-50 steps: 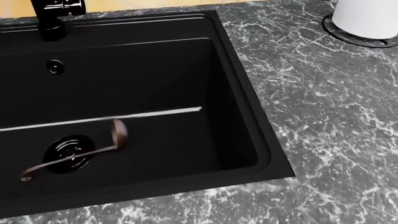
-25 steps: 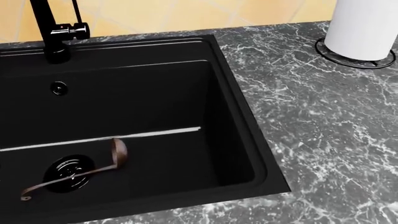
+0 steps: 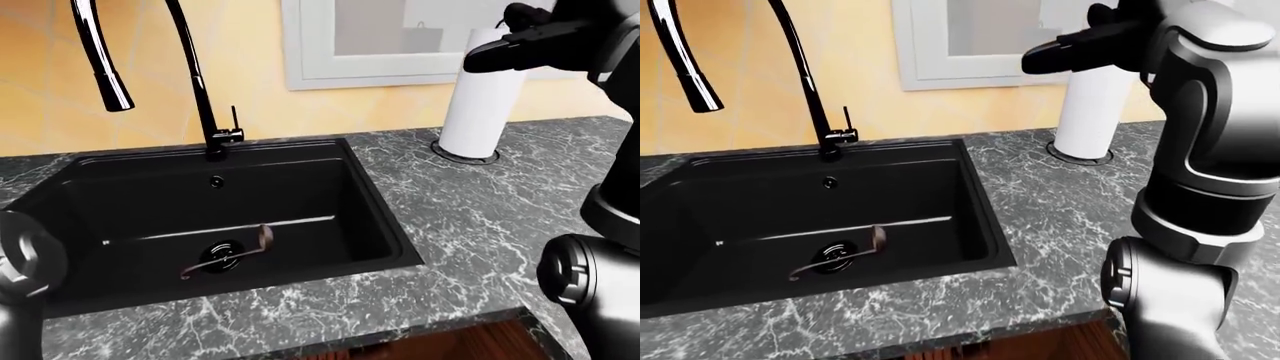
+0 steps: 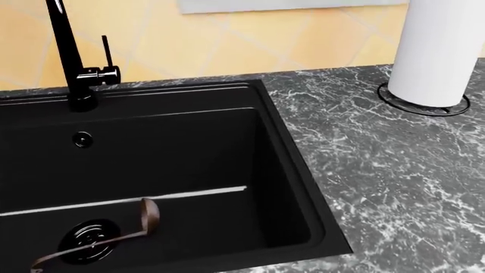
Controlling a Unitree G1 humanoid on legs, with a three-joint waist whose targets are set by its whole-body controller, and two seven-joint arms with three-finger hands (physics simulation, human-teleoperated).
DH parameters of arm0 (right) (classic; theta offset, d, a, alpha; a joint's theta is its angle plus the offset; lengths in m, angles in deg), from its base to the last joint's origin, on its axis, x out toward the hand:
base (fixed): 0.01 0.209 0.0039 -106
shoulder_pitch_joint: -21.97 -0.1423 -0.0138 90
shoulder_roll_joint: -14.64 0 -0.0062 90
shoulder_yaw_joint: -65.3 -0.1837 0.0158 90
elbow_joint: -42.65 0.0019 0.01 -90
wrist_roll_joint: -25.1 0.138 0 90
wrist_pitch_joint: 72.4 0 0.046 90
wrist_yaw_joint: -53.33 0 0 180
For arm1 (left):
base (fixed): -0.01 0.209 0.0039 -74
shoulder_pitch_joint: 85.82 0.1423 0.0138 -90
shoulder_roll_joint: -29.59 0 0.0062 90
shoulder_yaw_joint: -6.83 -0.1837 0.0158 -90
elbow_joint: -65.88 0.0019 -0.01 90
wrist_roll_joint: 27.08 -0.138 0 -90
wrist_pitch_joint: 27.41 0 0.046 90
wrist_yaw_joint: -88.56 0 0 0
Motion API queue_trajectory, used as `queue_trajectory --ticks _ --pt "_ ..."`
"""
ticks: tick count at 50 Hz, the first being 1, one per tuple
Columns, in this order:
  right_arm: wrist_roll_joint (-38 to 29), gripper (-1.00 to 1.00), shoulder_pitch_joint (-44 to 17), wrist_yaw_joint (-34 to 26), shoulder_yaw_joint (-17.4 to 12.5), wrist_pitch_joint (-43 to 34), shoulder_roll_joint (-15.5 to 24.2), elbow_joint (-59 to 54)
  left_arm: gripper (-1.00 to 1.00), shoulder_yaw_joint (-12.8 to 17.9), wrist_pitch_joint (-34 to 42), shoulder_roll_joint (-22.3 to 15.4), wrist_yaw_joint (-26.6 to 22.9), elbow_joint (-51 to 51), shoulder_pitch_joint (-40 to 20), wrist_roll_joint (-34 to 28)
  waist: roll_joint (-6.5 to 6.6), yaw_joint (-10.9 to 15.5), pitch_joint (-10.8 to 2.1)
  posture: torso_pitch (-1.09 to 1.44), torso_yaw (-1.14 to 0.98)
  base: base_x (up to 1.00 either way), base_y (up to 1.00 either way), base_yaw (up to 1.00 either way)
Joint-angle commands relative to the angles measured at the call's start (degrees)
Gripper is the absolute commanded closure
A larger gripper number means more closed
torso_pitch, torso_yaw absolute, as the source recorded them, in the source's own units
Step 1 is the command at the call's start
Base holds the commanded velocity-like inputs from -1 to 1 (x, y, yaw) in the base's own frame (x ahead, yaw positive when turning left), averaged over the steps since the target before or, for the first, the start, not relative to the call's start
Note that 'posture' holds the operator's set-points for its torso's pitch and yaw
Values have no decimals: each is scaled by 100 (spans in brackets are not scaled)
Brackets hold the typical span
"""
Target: Turn the sink spout to the right.
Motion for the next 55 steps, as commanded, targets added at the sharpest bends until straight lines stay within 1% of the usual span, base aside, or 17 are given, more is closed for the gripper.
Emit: queue_trajectory --ticks 1,7,18,35,36,37,39,40,41,45,52,55 --pt "-25 -100 -198 14 -26 175 48 57 -100 -7 -167 -28 -16 -128 -187 8 21 2 -74 -43 0 0 0 0" --pt "-44 -100 -202 -10 -27 164 49 70 -100 -12 -181 -19 -20 -103 -206 -9 13 17 -203 -47 0 0 0 0" --pt "-54 -100 -163 -25 -59 140 53 130 -100 3 -113 5 -10 -221 -157 0 -2 44 -386 -54 0 0 0 0" --pt "-59 -100 -183 -13 -46 124 29 144 -100 -16 -131 28 -9 -192 -150 -14 -3 62 -616 -64 0 0 0 0" --pt "-60 -100 -197 -13 -40 113 29 146 -100 -35 -139 45 -14 -219 -127 -30 -3 63 -629 -65 0 0 0 0" --pt "-60 -100 -205 -16 -39 106 30 152 -100 28 -158 83 5 -235 -130 28 -3 64 -638 -65 0 0 0 0" --pt "-67 -100 -209 -19 -37 108 36 143 -100 -17 -248 100 20 -203 -123 -15 -5 68 -652 -65 0 0 0 0" --pt "-66 -100 -216 -22 -42 85 42 162 -100 -122 -328 135 57 -97 -115 -135 -6 69 -657 -65 0 0 0 0" --pt "-67 -100 -205 -23 -52 83 46 171 -100 -127 -410 174 55 -30 -125 -169 -10 70 -663 -65 0 0 0 0" --pt "-62 -100 -162 -17 -74 81 48 183 -100 -163 -531 302 167 324 -285 -307 -26 86 -686 -65 0 0 0 0" --pt "-59 -100 -222 -28 -61 84 89 125 -100 -236 -772 643 183 926 -619 -402 -53 89 -692 -65 0 0 0 0" --pt "-62 -100 -237 -39 -58 79 105 119 -100 -221 -852 773 212 1230 -737 -387 -64 92 -696 -65 0 0 0 0"
